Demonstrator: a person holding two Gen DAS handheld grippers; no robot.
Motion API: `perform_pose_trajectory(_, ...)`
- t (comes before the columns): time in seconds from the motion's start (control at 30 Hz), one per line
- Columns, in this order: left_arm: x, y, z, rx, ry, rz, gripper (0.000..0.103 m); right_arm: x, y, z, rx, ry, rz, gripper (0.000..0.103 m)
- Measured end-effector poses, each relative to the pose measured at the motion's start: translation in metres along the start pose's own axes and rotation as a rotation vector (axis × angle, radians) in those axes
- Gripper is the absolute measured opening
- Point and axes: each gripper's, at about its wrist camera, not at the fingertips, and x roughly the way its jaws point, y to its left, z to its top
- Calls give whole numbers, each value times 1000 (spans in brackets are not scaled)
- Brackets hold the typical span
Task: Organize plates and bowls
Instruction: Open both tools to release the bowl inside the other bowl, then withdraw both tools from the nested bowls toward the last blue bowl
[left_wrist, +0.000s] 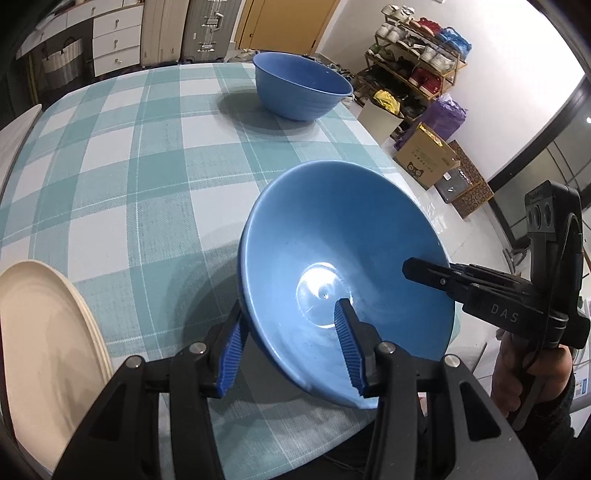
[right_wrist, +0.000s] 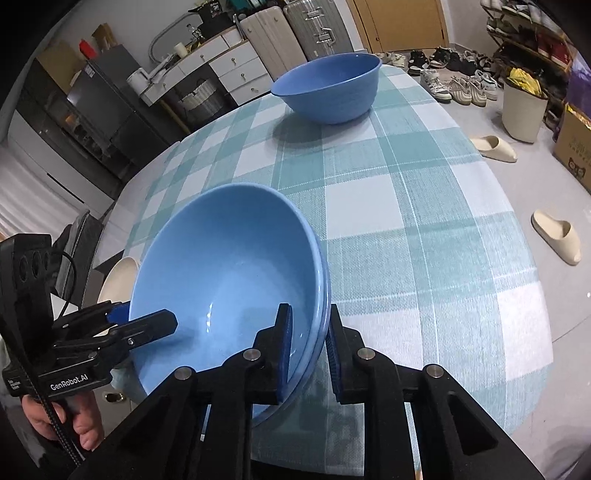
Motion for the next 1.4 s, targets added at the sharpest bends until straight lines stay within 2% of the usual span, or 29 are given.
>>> perform_pose_trajectory(0.4,8,17,24,-44,-12,18,47,20,4,36,-23,-17,1,18)
perform_pose_trajectory(0.47,6,17,23,-50,-24,52,48,18,3,39,-34,-48,-13,18)
perform_pose_trajectory(0.57,-2,20,19,-61,-54,99,48,0,1,41,-71,-164,-78,20)
perform_pose_trajectory(0.73,-29,20,13,-74,-165,189,49,-37,1,41,-56,-293,-29,21)
perform_pose_trajectory(0.77,-36,18,12,-71,-191,201,50,-45,5,39,-66,-322,-30,23)
perform_pose_trajectory(0.8,-43,15,10,-65,-220,224,55,-49,9,37,-77,-342,-32,25)
perform_pose_trajectory(0.9,-65,-1,5,-2,-322,305,82,-64,23,28,-121,-394,-34,35)
perform_pose_trajectory(0.93,-69,-4,5,16,-347,317,86,-68,28,25,-139,-404,-27,37)
perform_pose_trajectory(1.0,-82,-12,3,49,-404,348,89,-76,37,19,-172,-422,-31,41)
perform_pose_trajectory(1.13,-99,-27,-4,91,-481,353,100,-94,53,6,-206,-490,-28,69)
perform_pose_trajectory(1.17,-102,-30,-6,99,-496,358,100,-99,56,0,-211,-519,-19,79)
perform_pose_trajectory(1.27,-107,-38,-12,127,-526,377,103,-112,63,-13,-213,-592,-17,96)
perform_pose_trajectory(1.4,-112,-46,-18,147,-542,414,103,-128,75,-28,-256,-650,-24,101)
